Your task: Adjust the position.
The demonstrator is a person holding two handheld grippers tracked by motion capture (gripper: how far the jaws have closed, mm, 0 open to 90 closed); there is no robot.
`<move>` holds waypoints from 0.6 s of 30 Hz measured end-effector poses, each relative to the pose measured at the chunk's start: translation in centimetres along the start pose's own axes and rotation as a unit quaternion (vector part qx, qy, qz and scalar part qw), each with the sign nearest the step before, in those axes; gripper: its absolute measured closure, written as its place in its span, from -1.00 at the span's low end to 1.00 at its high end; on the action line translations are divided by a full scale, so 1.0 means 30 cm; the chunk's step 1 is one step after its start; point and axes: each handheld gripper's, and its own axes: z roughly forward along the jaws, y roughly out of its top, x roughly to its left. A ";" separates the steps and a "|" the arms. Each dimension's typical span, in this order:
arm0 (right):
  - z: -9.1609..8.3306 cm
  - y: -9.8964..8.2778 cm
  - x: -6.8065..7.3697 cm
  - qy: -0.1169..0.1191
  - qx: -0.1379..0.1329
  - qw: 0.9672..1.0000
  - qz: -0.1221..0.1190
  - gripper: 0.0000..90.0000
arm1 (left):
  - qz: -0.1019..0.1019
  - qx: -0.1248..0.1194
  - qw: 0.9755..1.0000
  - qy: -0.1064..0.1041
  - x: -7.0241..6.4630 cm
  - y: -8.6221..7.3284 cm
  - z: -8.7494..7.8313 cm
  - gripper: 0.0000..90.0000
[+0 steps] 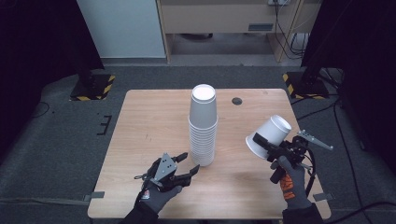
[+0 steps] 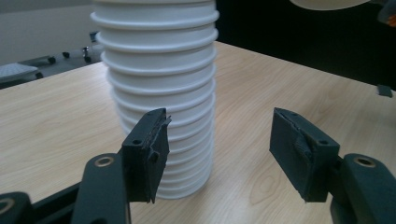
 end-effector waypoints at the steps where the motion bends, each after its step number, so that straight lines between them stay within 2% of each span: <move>1: 0.001 -0.002 0.001 -0.002 0.003 1.000 0.001 -0.67 | 0.000 -0.004 1.000 -0.005 -0.010 0.007 0.009 -0.17; 9: 0.006 -0.015 0.006 0.005 0.007 1.000 0.009 -0.67 | 0.013 -0.014 1.000 -0.019 -0.053 0.035 0.044 -0.16; 18: 0.006 -0.019 0.011 0.010 0.006 1.000 0.019 -0.67 | 0.022 -0.022 0.999 -0.028 -0.082 0.054 0.063 -0.14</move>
